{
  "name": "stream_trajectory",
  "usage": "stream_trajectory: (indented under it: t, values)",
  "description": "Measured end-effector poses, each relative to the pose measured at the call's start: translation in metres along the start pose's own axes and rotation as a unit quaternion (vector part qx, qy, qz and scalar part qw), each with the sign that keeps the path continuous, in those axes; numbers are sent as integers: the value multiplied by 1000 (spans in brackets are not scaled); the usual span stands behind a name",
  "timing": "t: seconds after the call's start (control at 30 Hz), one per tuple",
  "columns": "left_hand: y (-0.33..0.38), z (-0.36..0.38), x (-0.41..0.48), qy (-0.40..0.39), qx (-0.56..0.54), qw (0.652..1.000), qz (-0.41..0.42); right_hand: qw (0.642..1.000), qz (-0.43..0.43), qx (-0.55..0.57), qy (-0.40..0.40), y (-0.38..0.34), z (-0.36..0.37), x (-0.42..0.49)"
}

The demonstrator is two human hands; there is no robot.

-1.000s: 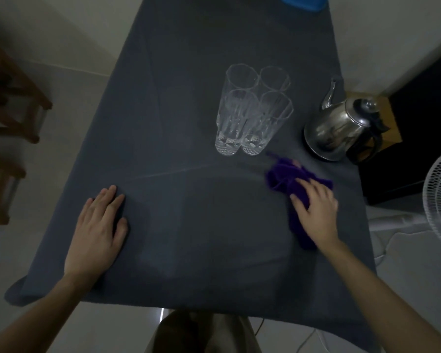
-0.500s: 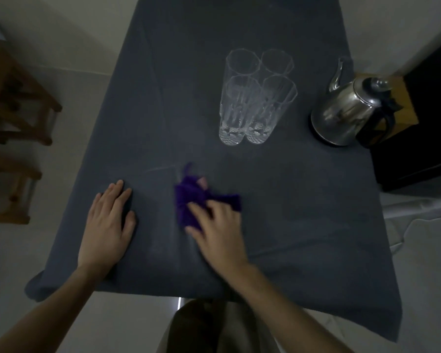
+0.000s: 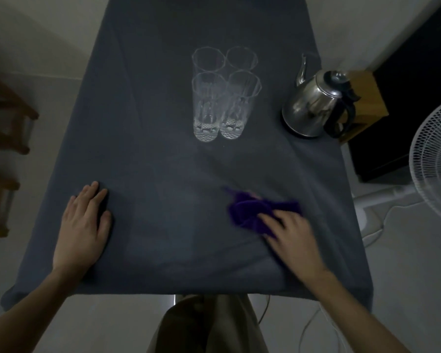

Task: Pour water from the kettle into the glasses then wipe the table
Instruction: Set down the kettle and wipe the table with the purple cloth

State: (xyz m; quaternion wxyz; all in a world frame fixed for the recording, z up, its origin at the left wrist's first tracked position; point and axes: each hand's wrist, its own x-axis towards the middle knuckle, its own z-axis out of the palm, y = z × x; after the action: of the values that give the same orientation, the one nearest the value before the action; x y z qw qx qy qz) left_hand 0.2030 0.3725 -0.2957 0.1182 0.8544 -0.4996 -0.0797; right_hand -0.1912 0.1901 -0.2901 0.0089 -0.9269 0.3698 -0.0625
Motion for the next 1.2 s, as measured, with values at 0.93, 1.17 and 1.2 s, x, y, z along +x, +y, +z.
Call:
stream_trajectory:
  t: [0.93, 1.17, 1.2]
  values:
    - [-6, 4, 0, 8, 9, 1000, 4, 980, -176, 90, -12, -115, 14, 52]
    - [-4, 2, -1, 8, 4, 1000, 4, 997, 72, 24, -2, 18, -7, 44]
    - [-4, 2, -1, 7, 4, 1000, 3, 994, 102, 27, 8, 19, -6, 47]
